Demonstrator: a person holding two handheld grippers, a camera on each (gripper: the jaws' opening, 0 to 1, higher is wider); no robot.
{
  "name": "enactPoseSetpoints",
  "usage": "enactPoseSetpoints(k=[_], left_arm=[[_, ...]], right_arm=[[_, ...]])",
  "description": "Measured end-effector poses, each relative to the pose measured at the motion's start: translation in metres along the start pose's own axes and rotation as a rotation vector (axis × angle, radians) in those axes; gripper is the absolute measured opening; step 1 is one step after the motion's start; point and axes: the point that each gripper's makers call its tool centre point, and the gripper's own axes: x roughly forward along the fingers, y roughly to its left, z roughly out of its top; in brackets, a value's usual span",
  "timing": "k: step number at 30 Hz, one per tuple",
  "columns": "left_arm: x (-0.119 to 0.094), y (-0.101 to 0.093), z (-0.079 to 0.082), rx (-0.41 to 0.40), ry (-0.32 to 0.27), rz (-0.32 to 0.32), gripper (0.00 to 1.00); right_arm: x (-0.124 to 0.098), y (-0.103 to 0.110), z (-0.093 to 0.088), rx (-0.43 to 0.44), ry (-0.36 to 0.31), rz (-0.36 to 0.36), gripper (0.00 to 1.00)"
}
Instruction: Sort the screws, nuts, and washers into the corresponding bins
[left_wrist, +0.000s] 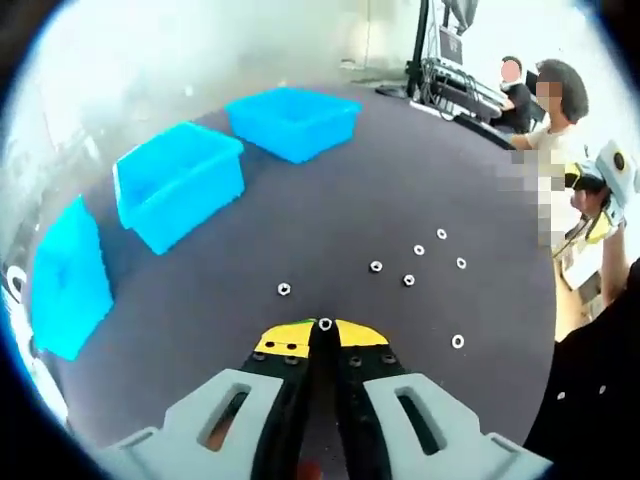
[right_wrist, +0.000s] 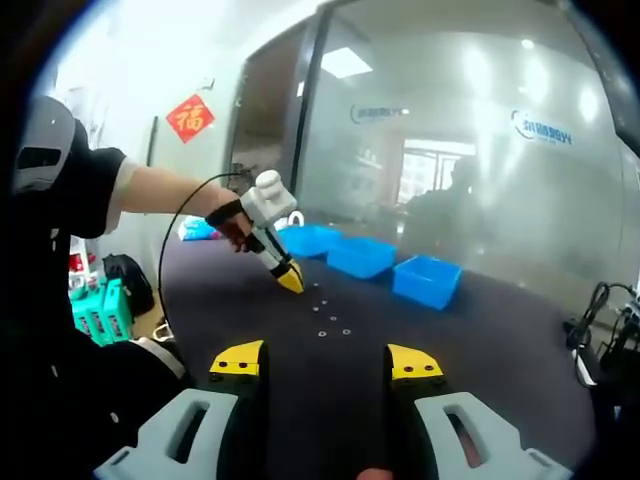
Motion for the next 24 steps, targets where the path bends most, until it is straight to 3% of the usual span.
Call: enactPoseSetpoints(k=[5,11,14,19,24], left_arm=[[-0.005,0.001,-0.006,-0.012,-0.028,0.007,0.04],[-0.02,-0.001,0.004,-0.095,-0.141,-0.005,0.04],[-0.03,-0.003,0.015,-0.13,-0.241,-0.003,0.04],[-0.051,-0.011,0.03,-0.103,-0.386,0.04,0.04],[-0.065,-0.021,0.038,-0.002,-0.492,0.112,0.04]], right_arm=[[0.0,-0.001,0.003,-0.004,-0.004,-0.006,0.42],[0.001,-0.005,0.01,0.002,-0.027,-0.031,0.41],[0.001,-0.007,0.012,0.005,-0.036,-0.043,0.41],[0.0,-0.011,0.016,0.033,-0.061,-0.07,0.41],[0.0,-0.014,0.015,0.047,-0.066,-0.087,0.4]])
